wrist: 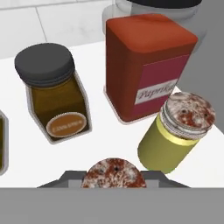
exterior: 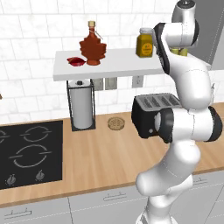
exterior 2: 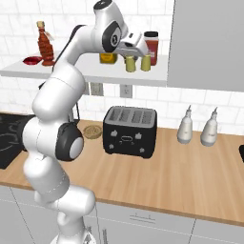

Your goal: Put the shaker and condiment bottle from the counter next to their counterparts in the cabinet.

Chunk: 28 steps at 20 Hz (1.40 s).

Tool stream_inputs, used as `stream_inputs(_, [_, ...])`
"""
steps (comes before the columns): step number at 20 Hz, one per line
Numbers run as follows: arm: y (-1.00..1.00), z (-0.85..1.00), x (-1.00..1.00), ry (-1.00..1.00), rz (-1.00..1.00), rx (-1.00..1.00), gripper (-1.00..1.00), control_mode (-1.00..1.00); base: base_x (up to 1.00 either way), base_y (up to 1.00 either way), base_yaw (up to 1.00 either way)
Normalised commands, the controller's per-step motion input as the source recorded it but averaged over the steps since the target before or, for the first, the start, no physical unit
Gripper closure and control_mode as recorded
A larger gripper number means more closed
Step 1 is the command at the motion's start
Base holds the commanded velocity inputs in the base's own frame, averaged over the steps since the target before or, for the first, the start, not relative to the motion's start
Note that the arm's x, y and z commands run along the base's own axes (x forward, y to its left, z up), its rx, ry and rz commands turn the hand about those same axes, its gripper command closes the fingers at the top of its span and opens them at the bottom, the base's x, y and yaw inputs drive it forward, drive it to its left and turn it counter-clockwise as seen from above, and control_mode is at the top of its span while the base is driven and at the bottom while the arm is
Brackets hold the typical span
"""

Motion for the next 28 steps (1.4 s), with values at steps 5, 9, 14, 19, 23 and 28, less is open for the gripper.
stream_inputs(5, [-0.11,-0.15,0.41,0.00,0.00,0.07,1.00,-1.00,0.00,0.00,0.00])
stream_inputs(9, [-0.06,-0.28,0.38,0.00,0.00,0.03,1.00,-1.00,0.00,0.00,0.00])
stream_inputs(14, [0.00,-0.36,0.12,0.00,0.00,0.01,-1.00,-1.00,0.00,0.00,0.00])
stream_inputs(19, [-0.01,-0.06,-0.03,-0.01,0.00,0.05,-1.00,-1.00,0.00,0.00,0.00])
stream_inputs(23, [0.00,0.00,-0.42,-0.02,0.00,0.09,-1.00,-1.00,0.00,0.00,0.00])
stream_inputs(28, [0.00,0.00,-0.65,-0.07,0.02,0.05,-1.00,-1.00,0.00,0.00,0.00])
